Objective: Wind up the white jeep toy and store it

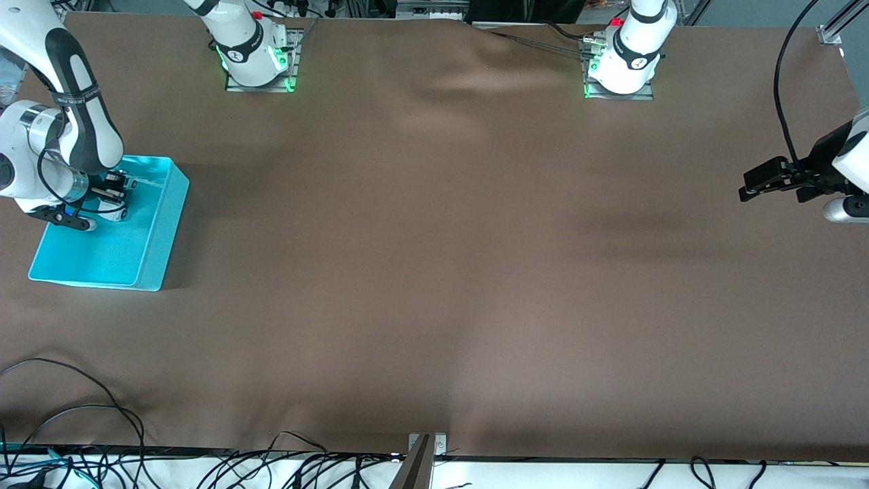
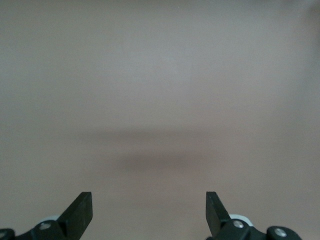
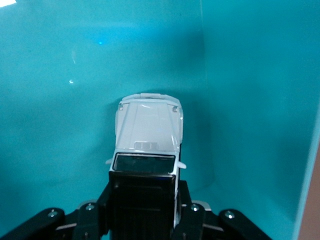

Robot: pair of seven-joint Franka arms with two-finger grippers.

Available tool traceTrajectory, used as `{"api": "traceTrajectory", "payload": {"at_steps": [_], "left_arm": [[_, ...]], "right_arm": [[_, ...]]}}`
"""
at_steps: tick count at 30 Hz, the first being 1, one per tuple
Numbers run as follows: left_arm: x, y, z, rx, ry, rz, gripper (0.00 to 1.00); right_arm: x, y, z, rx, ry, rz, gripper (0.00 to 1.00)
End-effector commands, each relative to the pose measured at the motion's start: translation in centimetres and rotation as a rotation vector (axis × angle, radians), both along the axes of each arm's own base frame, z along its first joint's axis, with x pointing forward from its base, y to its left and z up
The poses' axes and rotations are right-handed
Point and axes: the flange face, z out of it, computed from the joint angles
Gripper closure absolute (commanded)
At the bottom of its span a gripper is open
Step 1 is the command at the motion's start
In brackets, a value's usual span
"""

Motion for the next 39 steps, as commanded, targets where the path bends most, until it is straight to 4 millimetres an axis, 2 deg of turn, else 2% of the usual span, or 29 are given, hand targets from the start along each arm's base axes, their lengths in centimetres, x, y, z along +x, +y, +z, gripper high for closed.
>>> {"api": "traceTrajectory", "payload": {"at_steps": [1,5,13,16,17,19,21,22,24,30,39], "left_arm": [[-0.4,0.4,0.1,0.004,0.006,-0.020,0.00],[-0.4,0.3,0.1,0.004,0.006,-0.022,0.00],[-0.4,0.3,0.0,0.004,0.007,-0.022,0.00],[-0.4,0.3,0.0,0.004,0.007,-0.022,0.00],[-0.4,0.3,0.0,0.004,0.007,-0.022,0.00],[-0.4,0.3,0.1,0.004,0.006,-0.022,0.00],[-0.4,0.3,0.1,0.004,0.006,-0.022,0.00],[-0.4,0.4,0.0,0.004,0.007,-0.020,0.00],[-0.4,0.4,0.0,0.004,0.007,-0.020,0.00],[-0.4,0.2,0.0,0.004,0.007,-0.023,0.00],[-0.4,0.4,0.1,0.004,0.006,-0.020,0.00]], "right_arm": [[1.0,0.4,0.0,0.006,-0.058,-0.087,1.00],[1.5,1.0,0.0,0.023,-0.084,-0.103,1.00],[1.7,1.7,-1.3,0.030,-0.085,-0.096,0.99],[1.7,1.7,-1.7,0.035,-0.084,-0.105,0.86],[1.7,1.7,-1.9,0.040,-0.091,-0.119,0.77],[1.9,1.8,-2.0,0.050,-0.113,-0.138,0.29],[2.0,1.8,-2.2,0.049,-0.121,-0.137,0.04],[2.1,2.2,-2.3,0.054,-0.121,-0.132,0.00],[2.5,3.1,-2.3,0.064,-0.121,-0.121,0.00],[2.7,3.2,-1.0,0.069,-0.130,-0.113,0.00],[3.1,3.0,4.8,0.099,-0.042,-0.141,0.00]]}}
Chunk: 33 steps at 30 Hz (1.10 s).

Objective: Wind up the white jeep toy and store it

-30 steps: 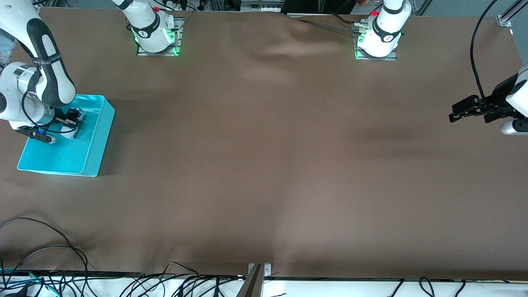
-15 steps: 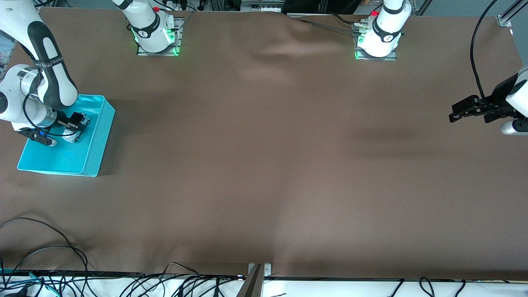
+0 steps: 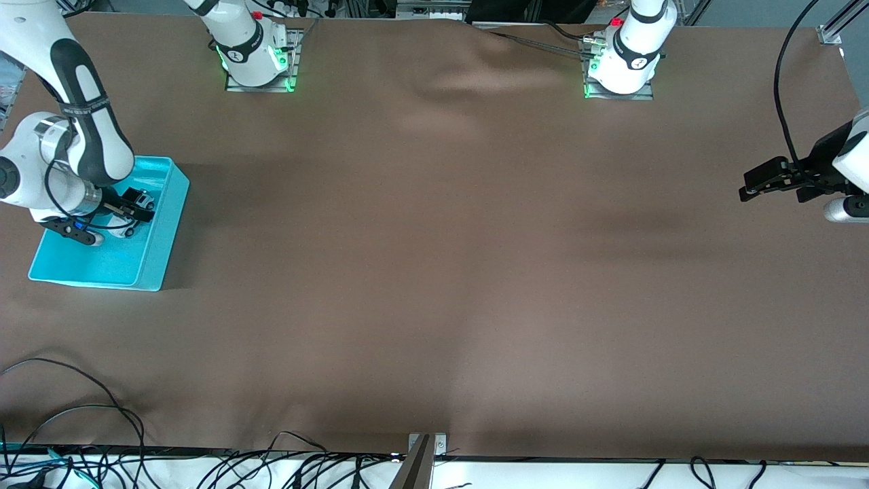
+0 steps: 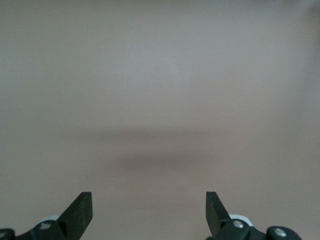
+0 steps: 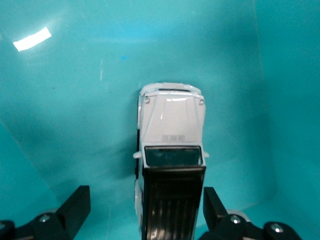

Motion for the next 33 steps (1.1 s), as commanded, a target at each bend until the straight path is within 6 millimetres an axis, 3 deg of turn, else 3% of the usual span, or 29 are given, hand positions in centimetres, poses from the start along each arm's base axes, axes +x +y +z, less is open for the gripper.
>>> {"api": "traceTrajectory", "payload": {"at_steps": [1,15,23,30,33], "left_arm": [[-0.4,0.3,0.1,0.004,0.005,-0.021,0.00],[-0.4,0.3,0.0,0.004,0.007,-0.021,0.00],[-0.4,0.3,0.0,0.004,0.007,-0.021,0.00],[-0.4,0.3,0.1,0.004,0.005,-0.021,0.00],[-0.4,0.3,0.0,0.004,0.007,-0.022,0.00]], "right_arm": [[0.5,-0.2,4.9,0.031,0.040,-0.020,0.00],[1.2,0.7,13.5,0.037,-0.019,-0.010,0.00],[2.8,3.5,15.8,0.057,-0.025,0.034,0.00],[1.8,5.2,21.1,0.089,-0.028,0.046,0.00],[2.6,5.0,24.3,0.086,-0.086,0.046,0.00]]}}
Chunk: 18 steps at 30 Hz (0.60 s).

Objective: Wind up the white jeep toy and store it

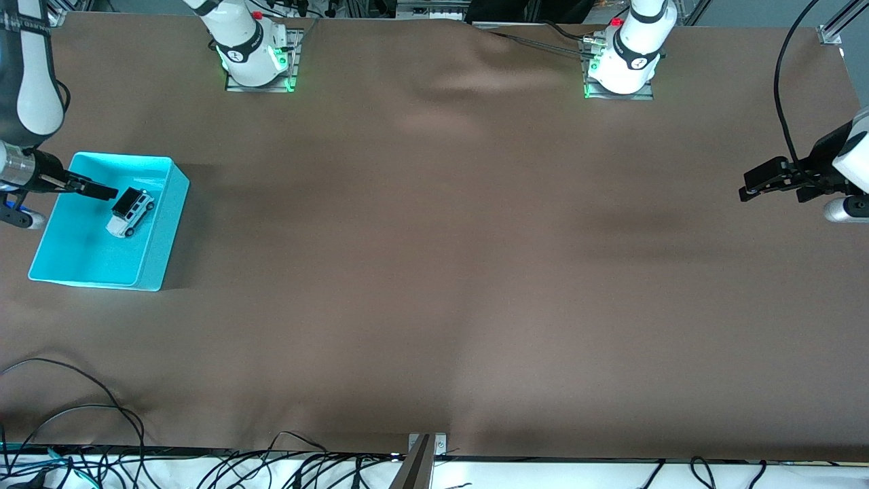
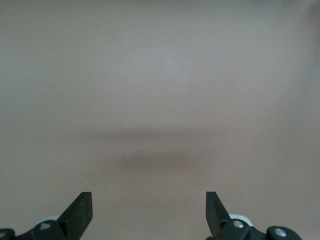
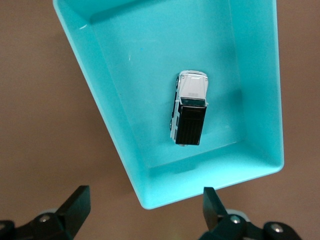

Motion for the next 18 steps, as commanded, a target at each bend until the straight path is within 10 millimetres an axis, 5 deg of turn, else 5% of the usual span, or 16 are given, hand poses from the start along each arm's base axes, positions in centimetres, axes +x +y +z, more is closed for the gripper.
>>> {"api": "traceTrajectory", "payload": {"at_steps": [1,18], "left_arm": [[-0.4,0.3,0.0,0.004,0.007,-0.021,0.00],[-0.4,0.2,0.1,0.004,0.005,-0.022,0.00]], "right_arm": [[0.3,0.5,6.5,0.017,-0.085,0.006,0.00],[0.5,3.9,18.0,0.225,-0.122,0.023,0.00]]}}
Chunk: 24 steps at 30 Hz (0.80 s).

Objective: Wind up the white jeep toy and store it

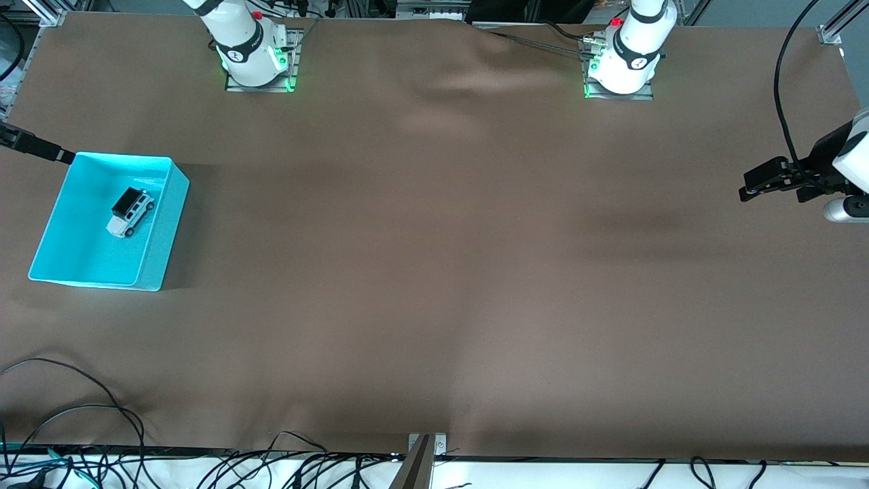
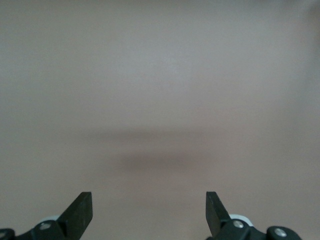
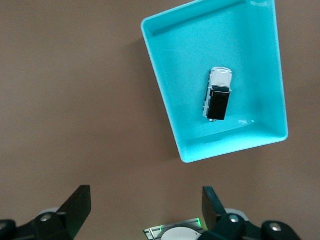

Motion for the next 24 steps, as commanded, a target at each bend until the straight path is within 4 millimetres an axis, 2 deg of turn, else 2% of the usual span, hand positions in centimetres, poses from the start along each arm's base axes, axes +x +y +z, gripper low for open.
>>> {"api": "traceTrajectory", "payload": {"at_steps": [1,6,14,19,24], "left_arm": [[-0.4,0.3,0.1,0.004,0.005,-0.021,0.00],[-0.4,0.2,0.1,0.004,0.005,-0.024,0.00],[-0.4,0.2,0.1,0.004,0.005,-0.022,0.00],[-0.4,0.2,0.0,0.004,0.007,-0.022,0.00],[-0.4,0.2,0.0,0.004,0.007,-0.022,0.00]], "right_arm": [[0.9,1.7,3.0,0.093,-0.036,0.025,0.00],[1.8,5.9,5.4,0.060,-0.047,0.014,0.00],[2.0,9.9,5.9,0.035,-0.054,0.077,0.00],[2.0,13.3,5.9,-0.048,-0.044,0.157,0.00],[1.8,14.0,5.4,-0.066,-0.039,0.178,0.00]]}}
